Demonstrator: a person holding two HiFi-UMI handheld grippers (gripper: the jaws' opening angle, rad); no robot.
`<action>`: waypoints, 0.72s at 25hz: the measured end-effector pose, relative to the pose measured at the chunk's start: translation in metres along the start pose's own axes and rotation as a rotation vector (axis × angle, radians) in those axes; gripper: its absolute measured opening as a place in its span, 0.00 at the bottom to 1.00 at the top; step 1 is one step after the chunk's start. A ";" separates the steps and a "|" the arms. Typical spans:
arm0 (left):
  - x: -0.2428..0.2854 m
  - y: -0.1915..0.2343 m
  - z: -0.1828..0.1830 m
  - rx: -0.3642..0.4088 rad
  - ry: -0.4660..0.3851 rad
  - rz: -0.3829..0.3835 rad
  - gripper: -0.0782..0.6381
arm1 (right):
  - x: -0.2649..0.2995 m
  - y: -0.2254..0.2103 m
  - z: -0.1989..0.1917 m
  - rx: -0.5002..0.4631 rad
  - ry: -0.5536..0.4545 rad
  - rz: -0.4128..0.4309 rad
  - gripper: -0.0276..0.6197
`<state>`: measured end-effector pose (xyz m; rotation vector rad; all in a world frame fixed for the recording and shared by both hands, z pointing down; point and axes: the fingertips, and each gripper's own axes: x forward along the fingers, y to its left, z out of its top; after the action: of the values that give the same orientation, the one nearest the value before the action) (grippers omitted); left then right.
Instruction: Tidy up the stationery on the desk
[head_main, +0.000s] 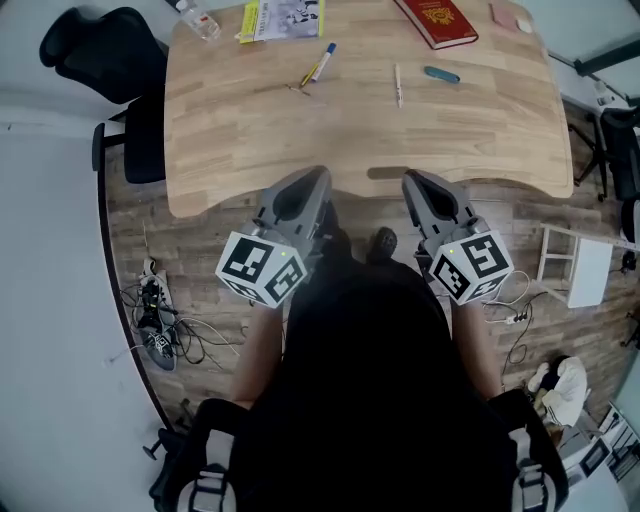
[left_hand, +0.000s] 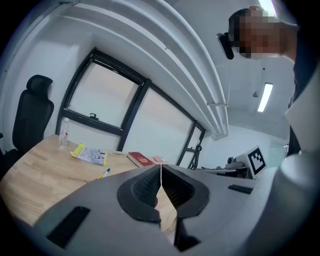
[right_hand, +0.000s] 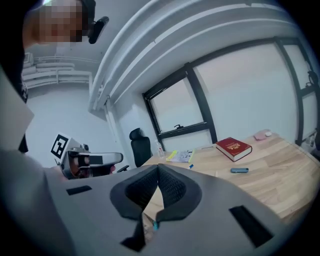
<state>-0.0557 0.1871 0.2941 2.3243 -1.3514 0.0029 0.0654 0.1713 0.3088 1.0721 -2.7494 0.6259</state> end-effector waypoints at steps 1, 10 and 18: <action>0.000 0.004 0.001 0.000 0.000 -0.003 0.16 | 0.003 0.000 0.001 0.013 -0.008 -0.008 0.08; 0.007 0.040 0.013 -0.014 0.023 -0.072 0.16 | 0.037 0.001 0.001 0.019 0.025 -0.079 0.08; 0.030 0.069 0.013 -0.019 0.078 -0.205 0.16 | 0.062 -0.001 -0.009 0.042 0.060 -0.199 0.08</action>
<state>-0.1005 0.1287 0.3153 2.4100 -1.0666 0.0166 0.0204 0.1361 0.3338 1.2934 -2.5476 0.6767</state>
